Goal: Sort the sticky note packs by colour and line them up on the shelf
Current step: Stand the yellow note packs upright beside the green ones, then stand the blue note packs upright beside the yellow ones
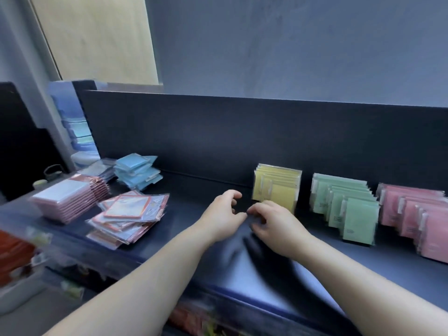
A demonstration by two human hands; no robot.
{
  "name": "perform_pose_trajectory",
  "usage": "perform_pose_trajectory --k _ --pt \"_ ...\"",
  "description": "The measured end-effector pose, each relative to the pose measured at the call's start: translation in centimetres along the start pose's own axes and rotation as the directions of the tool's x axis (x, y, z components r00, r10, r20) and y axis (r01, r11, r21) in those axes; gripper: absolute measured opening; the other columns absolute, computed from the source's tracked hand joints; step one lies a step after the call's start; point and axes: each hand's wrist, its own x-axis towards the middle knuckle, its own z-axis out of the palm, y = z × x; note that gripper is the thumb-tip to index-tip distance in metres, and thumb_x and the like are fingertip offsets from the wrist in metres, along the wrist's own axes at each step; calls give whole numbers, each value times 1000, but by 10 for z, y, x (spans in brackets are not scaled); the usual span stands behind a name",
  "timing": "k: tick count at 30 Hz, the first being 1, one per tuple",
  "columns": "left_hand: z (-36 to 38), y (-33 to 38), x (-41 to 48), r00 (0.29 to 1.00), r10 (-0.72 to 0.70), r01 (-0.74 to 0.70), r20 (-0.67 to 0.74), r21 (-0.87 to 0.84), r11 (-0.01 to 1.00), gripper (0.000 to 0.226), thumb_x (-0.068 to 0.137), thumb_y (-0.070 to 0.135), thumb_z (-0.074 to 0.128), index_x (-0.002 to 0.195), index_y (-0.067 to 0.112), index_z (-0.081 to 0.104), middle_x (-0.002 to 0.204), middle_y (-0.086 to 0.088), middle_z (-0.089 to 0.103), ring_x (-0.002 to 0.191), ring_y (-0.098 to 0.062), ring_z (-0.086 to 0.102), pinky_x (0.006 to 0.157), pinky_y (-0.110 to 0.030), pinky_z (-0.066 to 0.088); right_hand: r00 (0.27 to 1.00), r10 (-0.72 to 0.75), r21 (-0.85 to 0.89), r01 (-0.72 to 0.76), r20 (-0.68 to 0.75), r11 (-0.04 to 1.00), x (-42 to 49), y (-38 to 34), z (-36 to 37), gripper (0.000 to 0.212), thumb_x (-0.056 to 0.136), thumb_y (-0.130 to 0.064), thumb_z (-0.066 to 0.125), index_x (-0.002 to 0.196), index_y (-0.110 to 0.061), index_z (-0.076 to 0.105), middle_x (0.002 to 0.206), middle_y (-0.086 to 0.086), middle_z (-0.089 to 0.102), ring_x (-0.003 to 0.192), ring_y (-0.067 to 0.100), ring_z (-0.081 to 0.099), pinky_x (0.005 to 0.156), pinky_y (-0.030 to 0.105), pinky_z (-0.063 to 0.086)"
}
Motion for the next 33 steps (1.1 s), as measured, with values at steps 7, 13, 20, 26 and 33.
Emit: perform_pose_trajectory --k 7,13,20,26,33 --pt "-71 -45 -21 988 48 -40 -148 53 998 41 90 23 61 130 22 50 124 4 52 106 -8 53 90 -19 39 985 -78 22 76 151 997 36 -70 38 38 89 -33 59 125 -25 56 109 -5 58 93 9 54 83 19 40" --pt "-152 -110 -30 975 -1 39 -221 169 985 43 92 22 55 135 18 49 137 0 50 126 -13 47 103 -21 32 979 129 190 -159 161 969 79 -132 79 41 92 -44 55 125 -20 57 106 -4 65 93 12 59 80 21 42" --pt "-208 -167 -26 984 -141 161 -109 201 966 39 99 23 43 136 12 48 141 -7 49 127 -24 47 103 -33 37 928 325 260 -364 184 894 105 -178 109 47 81 -43 68 118 -19 50 98 -13 56 91 11 55 79 26 43" --pt "-215 -192 -20 994 -109 112 -30 125 986 31 99 20 43 127 13 54 131 -3 54 114 -21 53 89 -28 40 852 496 464 -513 170 722 104 -172 118 62 79 -16 72 135 -13 47 114 -3 65 100 16 64 90 31 49" --pt "-216 -208 -11 996 -54 50 67 68 996 40 94 44 49 128 23 51 128 -1 50 115 -19 52 93 -32 42 868 447 496 -492 216 716 105 -190 117 38 82 -5 68 115 -22 61 95 -18 66 90 4 65 93 28 49"
